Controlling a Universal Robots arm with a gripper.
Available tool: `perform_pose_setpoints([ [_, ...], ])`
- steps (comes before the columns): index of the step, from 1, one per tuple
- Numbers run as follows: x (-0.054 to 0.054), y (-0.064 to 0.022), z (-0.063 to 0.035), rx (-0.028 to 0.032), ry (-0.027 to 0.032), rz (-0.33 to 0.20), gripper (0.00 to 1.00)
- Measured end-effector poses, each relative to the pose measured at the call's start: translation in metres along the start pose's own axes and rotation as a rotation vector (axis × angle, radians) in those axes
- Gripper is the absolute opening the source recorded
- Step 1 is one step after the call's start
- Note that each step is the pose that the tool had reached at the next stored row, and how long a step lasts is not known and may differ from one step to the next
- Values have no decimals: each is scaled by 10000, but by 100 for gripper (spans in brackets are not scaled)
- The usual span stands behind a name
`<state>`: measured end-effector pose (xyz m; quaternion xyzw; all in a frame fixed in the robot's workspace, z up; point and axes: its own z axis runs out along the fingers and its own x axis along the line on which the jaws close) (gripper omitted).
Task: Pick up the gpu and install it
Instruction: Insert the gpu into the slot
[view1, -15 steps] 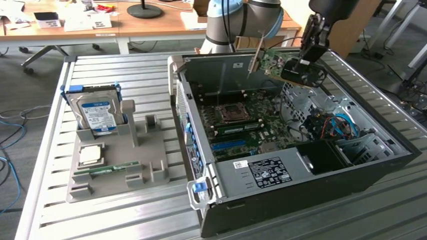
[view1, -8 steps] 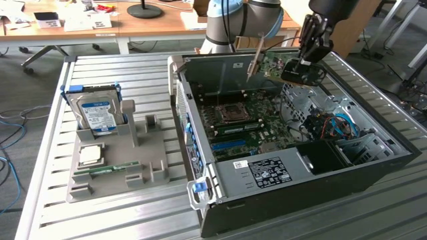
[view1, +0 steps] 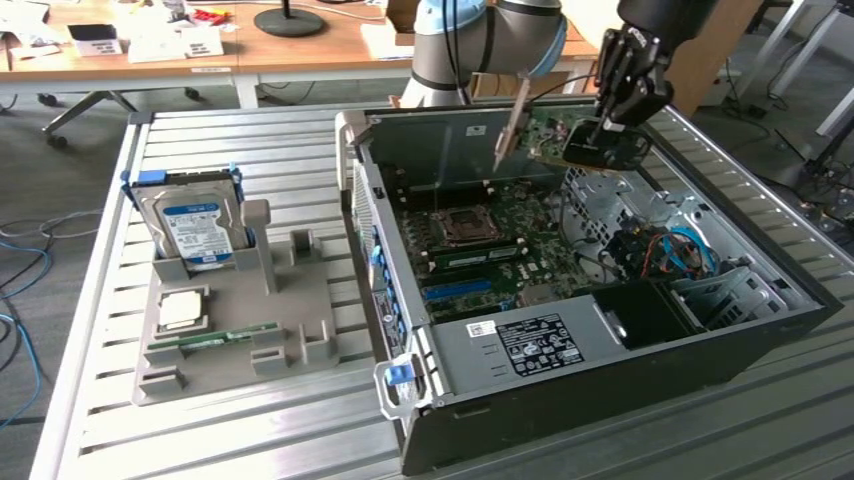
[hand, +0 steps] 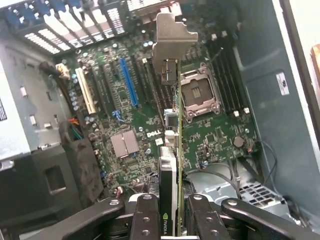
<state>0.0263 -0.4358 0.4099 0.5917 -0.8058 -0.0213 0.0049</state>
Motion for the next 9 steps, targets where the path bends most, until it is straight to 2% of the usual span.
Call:
perform_pose_setpoints([
  [9,0,0,4,-25,59,-1434,27],
])
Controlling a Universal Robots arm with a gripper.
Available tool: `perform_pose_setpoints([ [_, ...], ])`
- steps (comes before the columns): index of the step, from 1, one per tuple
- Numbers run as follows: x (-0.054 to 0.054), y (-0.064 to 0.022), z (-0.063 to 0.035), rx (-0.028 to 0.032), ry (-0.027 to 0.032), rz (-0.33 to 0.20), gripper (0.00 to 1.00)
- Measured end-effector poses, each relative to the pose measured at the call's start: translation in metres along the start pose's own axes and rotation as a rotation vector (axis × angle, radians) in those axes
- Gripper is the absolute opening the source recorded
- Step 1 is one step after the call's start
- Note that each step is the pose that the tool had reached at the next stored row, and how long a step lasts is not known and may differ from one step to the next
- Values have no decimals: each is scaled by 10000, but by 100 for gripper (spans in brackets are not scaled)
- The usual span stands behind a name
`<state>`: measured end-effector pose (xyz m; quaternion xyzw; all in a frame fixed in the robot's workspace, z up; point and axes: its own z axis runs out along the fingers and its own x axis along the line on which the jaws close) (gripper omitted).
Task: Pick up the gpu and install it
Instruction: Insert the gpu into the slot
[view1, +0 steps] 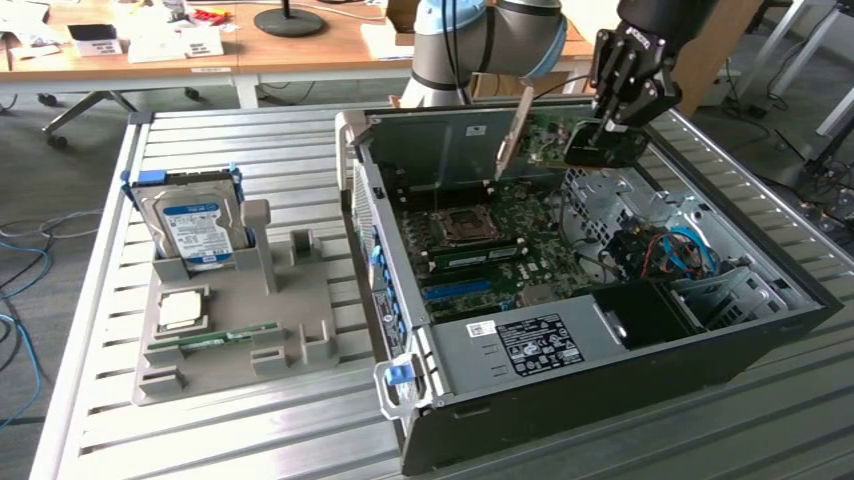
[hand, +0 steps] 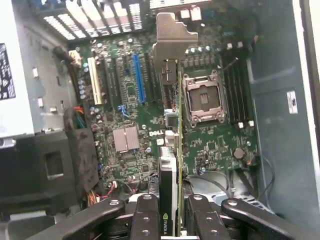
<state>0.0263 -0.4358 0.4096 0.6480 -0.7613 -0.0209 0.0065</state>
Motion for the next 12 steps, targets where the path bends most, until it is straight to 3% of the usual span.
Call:
perform_pose_setpoints([
  [12,0,0,2,-8,34,-561,27],
])
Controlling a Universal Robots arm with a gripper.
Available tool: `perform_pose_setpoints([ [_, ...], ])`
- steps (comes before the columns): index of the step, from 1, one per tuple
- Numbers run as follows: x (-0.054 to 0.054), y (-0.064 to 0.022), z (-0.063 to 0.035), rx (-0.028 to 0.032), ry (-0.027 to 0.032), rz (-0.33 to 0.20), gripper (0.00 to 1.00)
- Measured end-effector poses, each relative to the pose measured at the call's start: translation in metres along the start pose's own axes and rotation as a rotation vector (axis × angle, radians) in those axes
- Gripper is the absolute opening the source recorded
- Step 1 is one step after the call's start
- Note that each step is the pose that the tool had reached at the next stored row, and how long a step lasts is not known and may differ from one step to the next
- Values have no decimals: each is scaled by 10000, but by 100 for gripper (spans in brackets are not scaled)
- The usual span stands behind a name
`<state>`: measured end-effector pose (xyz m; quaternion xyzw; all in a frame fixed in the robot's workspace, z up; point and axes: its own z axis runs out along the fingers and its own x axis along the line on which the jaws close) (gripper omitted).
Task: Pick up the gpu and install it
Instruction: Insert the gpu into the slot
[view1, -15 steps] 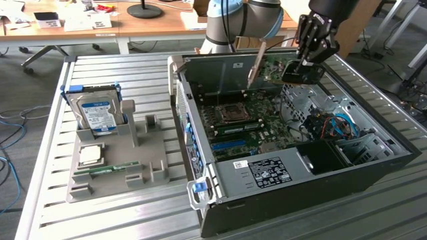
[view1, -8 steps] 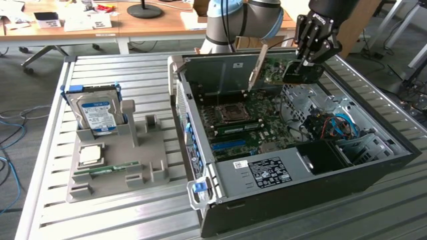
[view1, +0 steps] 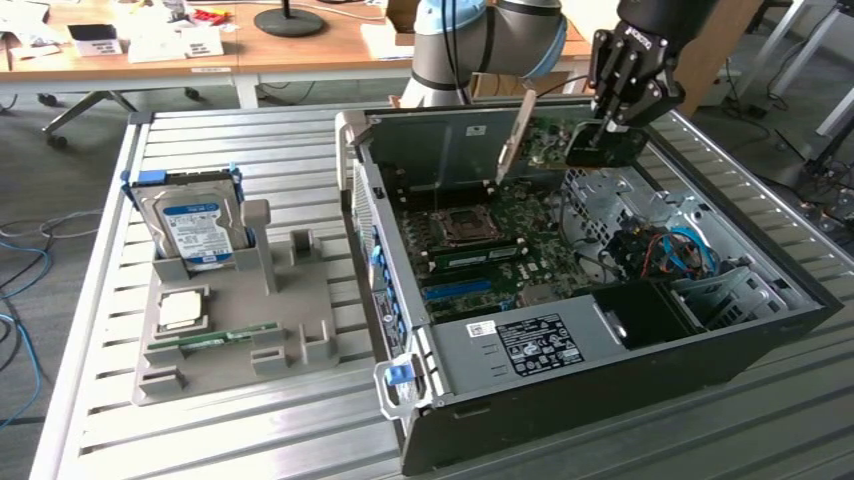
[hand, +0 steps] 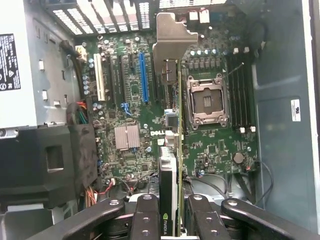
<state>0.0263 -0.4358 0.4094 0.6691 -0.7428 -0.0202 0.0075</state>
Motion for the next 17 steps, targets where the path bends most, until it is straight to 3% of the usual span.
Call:
perform_pose_setpoints([
  [6,0,1,6,2,11,-311,27],
  [12,4,27,38,284,-10,-389,27],
  [17,8,60,65,358,-16,-400,27],
])
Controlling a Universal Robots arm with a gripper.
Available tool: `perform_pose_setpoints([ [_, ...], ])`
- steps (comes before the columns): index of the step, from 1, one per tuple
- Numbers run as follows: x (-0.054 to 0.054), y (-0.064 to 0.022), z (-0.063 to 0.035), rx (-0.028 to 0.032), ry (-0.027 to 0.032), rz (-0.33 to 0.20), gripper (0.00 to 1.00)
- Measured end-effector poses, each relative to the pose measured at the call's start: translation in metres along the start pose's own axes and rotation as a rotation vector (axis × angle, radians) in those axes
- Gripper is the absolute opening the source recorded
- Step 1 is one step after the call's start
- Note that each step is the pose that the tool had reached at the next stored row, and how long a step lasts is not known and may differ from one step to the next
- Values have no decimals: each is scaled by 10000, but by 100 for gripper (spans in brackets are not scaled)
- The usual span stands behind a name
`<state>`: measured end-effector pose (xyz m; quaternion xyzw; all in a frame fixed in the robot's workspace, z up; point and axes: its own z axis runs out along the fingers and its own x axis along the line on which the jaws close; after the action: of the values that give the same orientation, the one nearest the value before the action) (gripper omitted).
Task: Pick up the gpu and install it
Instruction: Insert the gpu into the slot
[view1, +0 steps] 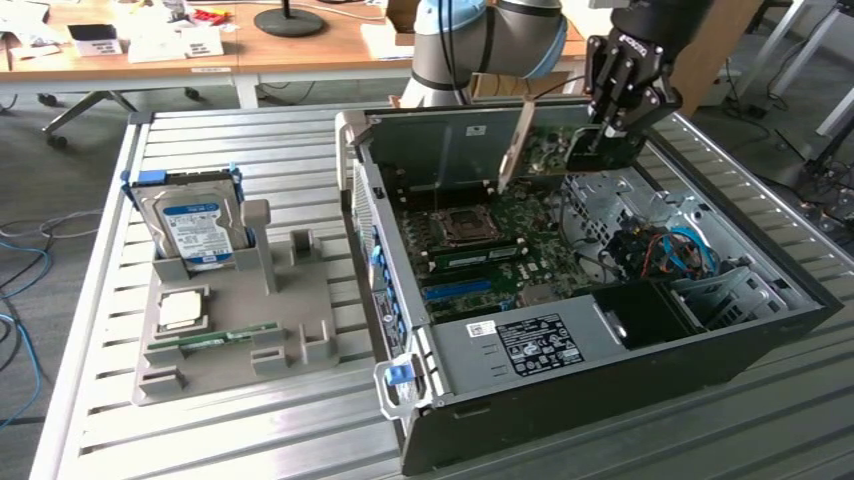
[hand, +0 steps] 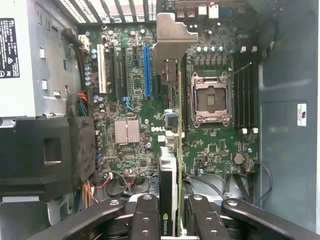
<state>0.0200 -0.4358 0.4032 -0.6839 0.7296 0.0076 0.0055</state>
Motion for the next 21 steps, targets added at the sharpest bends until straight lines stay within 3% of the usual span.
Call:
perform_pose_setpoints([
  [5,4,54,45,197,-12,-24,27],
  [7,6,72,61,248,-16,-31,27],
  [21,17,163,117,249,-13,-20,27],
])
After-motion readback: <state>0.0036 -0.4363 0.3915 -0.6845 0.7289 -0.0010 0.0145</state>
